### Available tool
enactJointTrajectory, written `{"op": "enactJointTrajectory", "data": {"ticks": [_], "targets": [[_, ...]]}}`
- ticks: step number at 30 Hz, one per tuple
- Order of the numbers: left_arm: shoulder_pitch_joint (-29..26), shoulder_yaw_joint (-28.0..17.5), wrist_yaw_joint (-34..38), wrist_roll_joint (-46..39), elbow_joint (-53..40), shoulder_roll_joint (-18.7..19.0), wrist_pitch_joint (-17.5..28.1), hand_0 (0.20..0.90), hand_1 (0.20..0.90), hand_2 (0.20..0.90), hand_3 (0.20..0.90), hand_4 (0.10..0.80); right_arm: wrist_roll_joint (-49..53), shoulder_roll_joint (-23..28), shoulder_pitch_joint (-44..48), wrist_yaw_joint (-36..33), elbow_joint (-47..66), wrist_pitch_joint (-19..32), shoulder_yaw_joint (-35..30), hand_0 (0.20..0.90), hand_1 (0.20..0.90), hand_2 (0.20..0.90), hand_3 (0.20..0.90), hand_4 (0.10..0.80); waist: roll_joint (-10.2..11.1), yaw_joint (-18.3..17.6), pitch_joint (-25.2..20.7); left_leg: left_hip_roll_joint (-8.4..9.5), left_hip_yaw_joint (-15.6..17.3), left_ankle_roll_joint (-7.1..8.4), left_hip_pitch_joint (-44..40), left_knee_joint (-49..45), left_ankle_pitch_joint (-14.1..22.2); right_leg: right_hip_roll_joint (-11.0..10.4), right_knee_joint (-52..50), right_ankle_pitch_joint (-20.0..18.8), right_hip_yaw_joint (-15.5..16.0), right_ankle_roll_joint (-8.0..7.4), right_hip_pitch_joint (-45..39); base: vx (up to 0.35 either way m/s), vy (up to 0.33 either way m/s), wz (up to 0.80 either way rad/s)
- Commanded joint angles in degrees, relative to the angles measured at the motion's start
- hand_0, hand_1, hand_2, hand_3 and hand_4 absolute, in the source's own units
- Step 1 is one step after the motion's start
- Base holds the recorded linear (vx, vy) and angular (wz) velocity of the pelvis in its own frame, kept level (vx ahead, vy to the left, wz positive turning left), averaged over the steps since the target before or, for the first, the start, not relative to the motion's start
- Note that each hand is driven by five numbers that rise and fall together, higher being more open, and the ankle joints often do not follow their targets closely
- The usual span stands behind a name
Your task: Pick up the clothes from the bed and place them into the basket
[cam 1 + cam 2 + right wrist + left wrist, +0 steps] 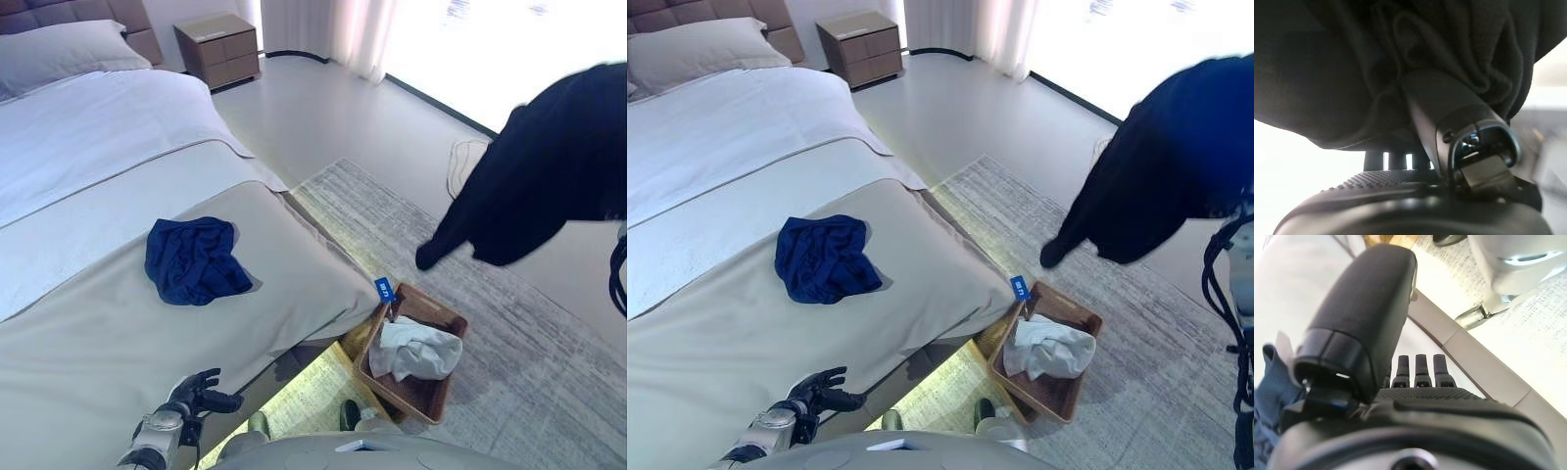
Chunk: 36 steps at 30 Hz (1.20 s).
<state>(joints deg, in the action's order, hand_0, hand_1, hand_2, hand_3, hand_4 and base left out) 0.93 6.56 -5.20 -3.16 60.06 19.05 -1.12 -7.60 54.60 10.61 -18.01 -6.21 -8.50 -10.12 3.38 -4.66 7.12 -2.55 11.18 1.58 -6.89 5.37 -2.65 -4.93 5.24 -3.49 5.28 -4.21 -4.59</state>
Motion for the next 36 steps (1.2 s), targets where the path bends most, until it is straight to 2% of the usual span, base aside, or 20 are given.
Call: {"op": "enactJointTrajectory", "data": {"ticks": [1,6,10,12,14,15,18,21,22,23,24,25,28,31,33,34,35,36], "targets": [[-0.88,2.54,-0.14,2.61,2.43,3.68,0.69,0.900,0.900,0.900,0.900,0.800,-5.56,1.17,5.28,2.89,-0.40,3.12,-0.42,0.300,0.300,0.300,0.200,0.100,-0.58,2.07,-2.85,2.54,-0.62,-2.98,-1.34,-1.92,8.40,0.06,-6.10,4.67,2.08,-1.65,1.17,0.000,-0.093,-0.08],[-2.32,4.56,-0.03,1.61,-0.03,4.73,0.83,0.900,0.900,0.900,0.900,0.800,-7.77,-1.88,6.10,4.84,-9.26,0.68,5.29,0.300,0.300,0.300,0.200,0.100,-2.34,2.14,0.22,2.61,-1.61,-3.34,1.15,-3.36,8.03,-0.59,-9.61,5.43,2.45,-1.50,4.74,-0.094,-0.113,-0.02],[-8.28,8.25,1.74,-3.26,-2.57,5.00,1.49,0.900,0.900,0.900,0.900,0.800,-6.80,-2.12,13.92,2.17,-17.48,0.24,11.67,0.300,0.300,0.300,0.200,0.100,-5.18,1.93,7.28,2.87,-3.15,-3.23,7.65,-5.87,6.78,-1.49,-14.00,6.01,2.69,-0.91,11.94,-0.333,-0.086,0.01],[-11.27,9.74,2.62,-5.89,-3.97,4.72,2.56,0.900,0.900,0.900,0.900,0.800,-6.52,-1.88,19.26,1.13,-21.93,-0.03,15.43,0.300,0.300,0.300,0.200,0.100,-7.33,1.75,11.61,3.30,-3.78,-2.79,11.21,-7.03,5.76,-1.58,-15.47,6.28,2.27,-0.33,15.26,-0.343,-0.045,0.01],[-12.38,10.19,3.24,-8.01,-4.68,4.57,3.19,0.900,0.900,0.900,0.900,0.800,-6.50,-1.66,21.41,1.43,-23.65,-1.31,17.21,0.300,0.300,0.300,0.200,0.100,-8.49,1.69,13.22,3.32,-3.85,-2.49,13.37,-7.67,4.94,-1.52,-15.92,6.00,2.11,0.06,17.22,-0.191,-0.041,-0.03],[-13.51,10.37,3.81,-10.47,-6.04,4.43,3.93,0.900,0.900,0.900,0.900,0.800,-6.63,-1.62,23.62,0.86,-26.15,-2.28,19.43,0.300,0.300,0.300,0.200,0.100,-9.89,1.62,15.53,3.22,-3.96,-1.97,16.16,-8.72,4.09,-1.56,-17.26,6.16,2.16,0.52,19.94,-0.136,-0.054,-0.07],[-14.30,10.34,4.42,-13.01,-7.28,4.47,4.89,0.900,0.900,0.900,0.900,0.800,-6.34,-1.66,25.43,1.26,-28.77,-3.78,21.30,0.300,0.300,0.300,0.200,0.100,-11.05,1.60,17.46,3.13,-4.26,-1.48,18.76,-9.63,3.29,-1.60,-19.03,6.72,2.35,1.03,22.60,-0.112,-0.058,-0.10],[-15.60,9.66,4.60,-18.23,-10.40,5.07,6.29,0.900,0.900,0.900,0.900,0.800,-5.42,-2.46,28.92,0.97,-34.44,-5.40,24.79,0.300,0.300,0.300,0.200,0.100,-13.31,2.20,20.70,3.02,-5.08,-0.60,23.17,-10.40,1.39,-1.46,-22.30,7.81,3.13,2.14,27.41,-0.095,-0.119,-0.06],[-15.77,9.32,4.27,-20.66,-11.33,5.37,6.35,0.900,0.900,0.900,0.900,0.800,-5.26,-2.49,29.59,1.22,-35.53,-6.27,25.33,0.316,0.316,0.316,0.219,0.119,-13.89,2.46,21.35,3.01,-5.39,-0.36,24.20,-10.67,0.97,-1.42,-23.28,8.28,3.43,2.46,28.42,-0.054,-0.106,-0.06],[-15.83,8.98,3.95,-21.80,-11.87,5.33,6.42,0.900,0.900,0.900,0.900,0.800,-4.80,-2.62,30.04,1.03,-36.27,-7.05,25.63,0.589,0.589,0.589,0.538,0.438,-14.21,2.56,21.74,2.96,-5.37,-0.17,24.72,-10.79,0.75,-1.36,-23.81,8.56,3.61,2.63,28.98,-0.016,-0.107,-0.02],[-15.89,8.47,3.54,-24.53,-12.62,5.26,6.50,0.900,0.900,0.900,0.900,0.800,-3.89,-2.73,30.61,0.71,-37.23,-7.68,25.88,0.900,0.900,0.900,0.900,0.800,-14.62,2.64,22.21,2.90,-5.30,0.03,25.34,-10.95,0.52,-1.38,-24.45,8.90,3.83,2.83,29.71,0.045,-0.111,0.00],[-15.89,7.61,2.62,-29.17,-13.77,4.97,6.25,0.900,0.900,0.900,0.900,0.800,-2.21,-2.90,31.30,-0.10,-38.87,-7.58,26.00,0.900,0.900,0.900,0.900,0.800,-15.00,2.80,22.63,3.12,-5.60,0.51,25.67,-11.14,1.34,-1.68,-25.90,10.93,3.74,2.71,30.52,0.046,-0.130,0.04],[-15.94,4.08,-0.72,-43.15,-15.02,2.76,4.79,0.900,0.900,0.900,0.900,0.800,5.06,-4.79,32.14,-4.01,-42.76,-6.60,24.48,0.900,0.900,0.900,0.900,0.800,-15.91,3.28,22.67,3.46,-5.79,0.72,28.61,-12.05,1.13,-1.97,-28.19,12.14,4.13,3.33,33.85,0.018,-0.111,0.19],[-16.24,2.34,-1.97,-48.18,-14.84,1.11,3.71,0.900,0.900,0.900,0.900,0.800,10.33,-7.16,32.67,-5.96,-45.57,-5.14,22.27,0.900,0.900,0.900,0.900,0.800,-16.18,3.61,22.67,3.55,-6.07,0.79,29.96,-11.53,0.64,-1.75,-28.90,12.49,4.09,3.52,35.66,0.012,-0.074,0.23],[-16.72,1.45,-2.05,-51.35,-14.61,0.16,2.42,0.900,0.900,0.900,0.900,0.800,15.82,-8.71,32.87,-4.61,-47.11,-5.59,20.37,0.900,0.900,0.900,0.900,0.800,-16.01,3.68,22.67,3.37,-6.03,0.91,30.52,-10.83,0.14,-1.26,-28.69,12.37,3.91,3.63,36.45,-0.019,-0.025,0.09],[-16.92,0.99,-1.95,-51.99,-14.61,-0.10,1.88,0.900,0.900,0.900,0.900,0.800,17.93,-9.33,32.60,-3.97,-47.99,-5.75,19.66,0.900,0.900,0.900,0.900,0.800,-16.03,3.75,22.67,2.97,-5.50,0.64,31.62,-10.68,-1.12,-1.03,-28.21,10.75,4.50,4.06,37.41,0.032,-0.010,0.10],[-17.23,0.54,-1.48,-53.29,-14.29,-0.73,0.76,0.900,0.900,0.900,0.900,0.800,21.38,-10.43,31.94,-2.18,-49.81,-6.04,18.45,0.900,0.900,0.900,0.900,0.800,-15.55,3.55,22.67,3.03,-5.86,1.04,30.51,-10.18,-0.09,-0.81,-28.23,12.13,3.77,3.62,36.67,-0.057,0.004,0.11],[-17.39,0.27,-1.22,-53.91,-14.02,-0.94,0.25,0.900,0.900,0.900,0.900,0.800,22.87,-11.16,31.40,-1.51,-50.74,-5.85,17.68,0.900,0.900,0.900,0.900,0.800,-15.48,3.57,22.67,2.64,-5.36,0.69,31.33,-10.04,-1.28,-0.58,-27.62,10.44,4.29,4.10,37.32,0.039,0.001,0.13]]}}
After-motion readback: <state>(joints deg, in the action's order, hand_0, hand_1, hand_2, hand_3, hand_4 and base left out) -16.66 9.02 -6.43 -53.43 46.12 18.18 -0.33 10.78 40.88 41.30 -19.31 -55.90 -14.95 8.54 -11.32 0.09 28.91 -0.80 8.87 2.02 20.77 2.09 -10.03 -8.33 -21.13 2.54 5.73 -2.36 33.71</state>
